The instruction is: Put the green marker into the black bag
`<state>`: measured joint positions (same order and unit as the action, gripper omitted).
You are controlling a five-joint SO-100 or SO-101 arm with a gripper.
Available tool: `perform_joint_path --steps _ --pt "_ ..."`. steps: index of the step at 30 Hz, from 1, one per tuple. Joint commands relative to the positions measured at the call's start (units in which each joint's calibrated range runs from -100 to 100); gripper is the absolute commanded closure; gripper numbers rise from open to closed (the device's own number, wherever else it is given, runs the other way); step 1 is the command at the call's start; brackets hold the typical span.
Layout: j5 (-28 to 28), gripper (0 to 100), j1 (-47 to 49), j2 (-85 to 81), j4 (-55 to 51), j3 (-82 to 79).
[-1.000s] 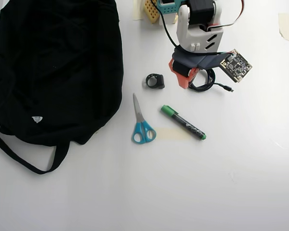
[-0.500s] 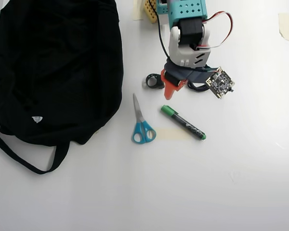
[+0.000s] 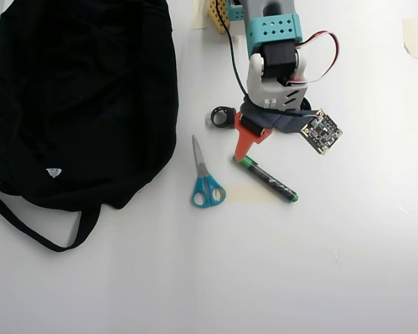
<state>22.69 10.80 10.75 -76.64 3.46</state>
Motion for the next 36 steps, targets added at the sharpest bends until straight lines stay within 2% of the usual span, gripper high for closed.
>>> perform_joint_path --steps 1,7,15,28,36 --pt "1.07 71 0.49 3.11 0.85 7.95" --pt "2.43 70 0.64 11.16 -2.17 15.41" --pt "3.11 67 0.64 12.15 -7.25 14.69" --pt "2.85 65 4.08 15.06 -6.3 14.24" --pt "2.59 65 4.38 17.96 -0.7 14.96"
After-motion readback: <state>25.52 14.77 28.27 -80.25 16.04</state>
